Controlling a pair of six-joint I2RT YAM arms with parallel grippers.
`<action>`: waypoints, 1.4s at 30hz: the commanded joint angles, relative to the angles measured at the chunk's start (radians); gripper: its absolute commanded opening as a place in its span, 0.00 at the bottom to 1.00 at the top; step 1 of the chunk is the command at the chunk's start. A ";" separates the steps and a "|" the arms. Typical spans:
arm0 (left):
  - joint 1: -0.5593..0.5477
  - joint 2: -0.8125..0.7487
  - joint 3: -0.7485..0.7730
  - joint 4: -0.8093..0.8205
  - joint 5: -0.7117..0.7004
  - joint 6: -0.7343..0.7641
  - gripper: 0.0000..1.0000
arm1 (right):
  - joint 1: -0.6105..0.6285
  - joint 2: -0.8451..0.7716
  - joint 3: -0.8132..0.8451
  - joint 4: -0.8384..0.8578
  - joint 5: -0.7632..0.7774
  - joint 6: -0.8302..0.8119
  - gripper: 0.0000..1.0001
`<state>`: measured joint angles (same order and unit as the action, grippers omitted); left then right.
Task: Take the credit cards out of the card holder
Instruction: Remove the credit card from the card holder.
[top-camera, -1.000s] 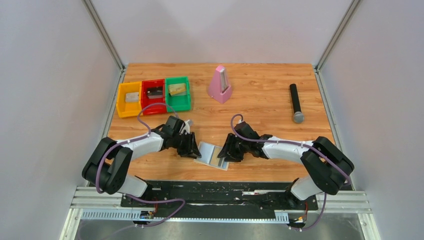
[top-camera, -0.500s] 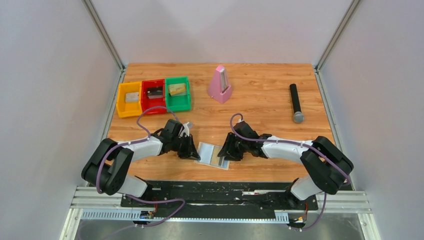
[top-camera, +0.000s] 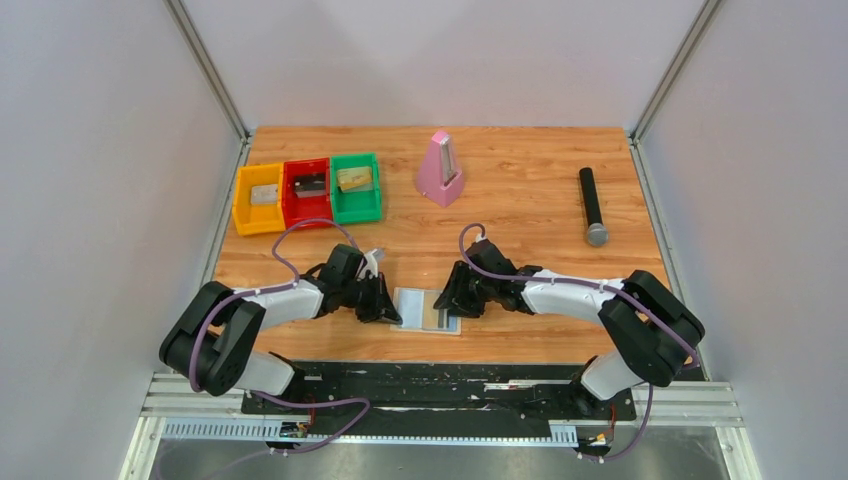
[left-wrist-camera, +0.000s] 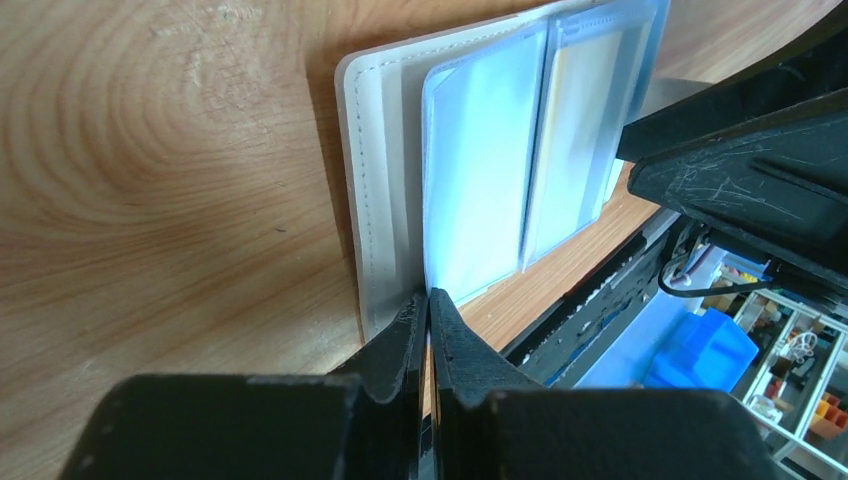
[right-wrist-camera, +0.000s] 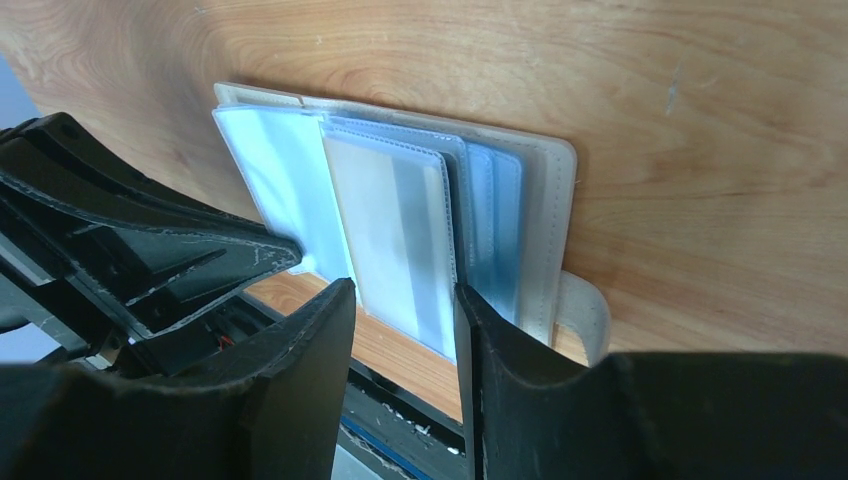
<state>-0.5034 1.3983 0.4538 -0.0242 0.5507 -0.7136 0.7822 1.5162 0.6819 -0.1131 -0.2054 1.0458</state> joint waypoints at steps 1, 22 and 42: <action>-0.018 -0.012 -0.020 -0.010 0.003 -0.005 0.10 | -0.003 -0.005 0.023 0.093 -0.043 0.003 0.42; -0.025 -0.085 -0.021 -0.047 -0.013 -0.030 0.17 | 0.010 -0.032 0.033 0.209 -0.168 0.024 0.36; -0.024 -0.301 0.032 -0.219 -0.155 -0.076 0.34 | 0.028 0.013 0.118 0.147 -0.215 -0.071 0.40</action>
<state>-0.5236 1.1316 0.4412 -0.2218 0.4194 -0.7795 0.8066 1.5429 0.7563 0.0620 -0.4461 1.0328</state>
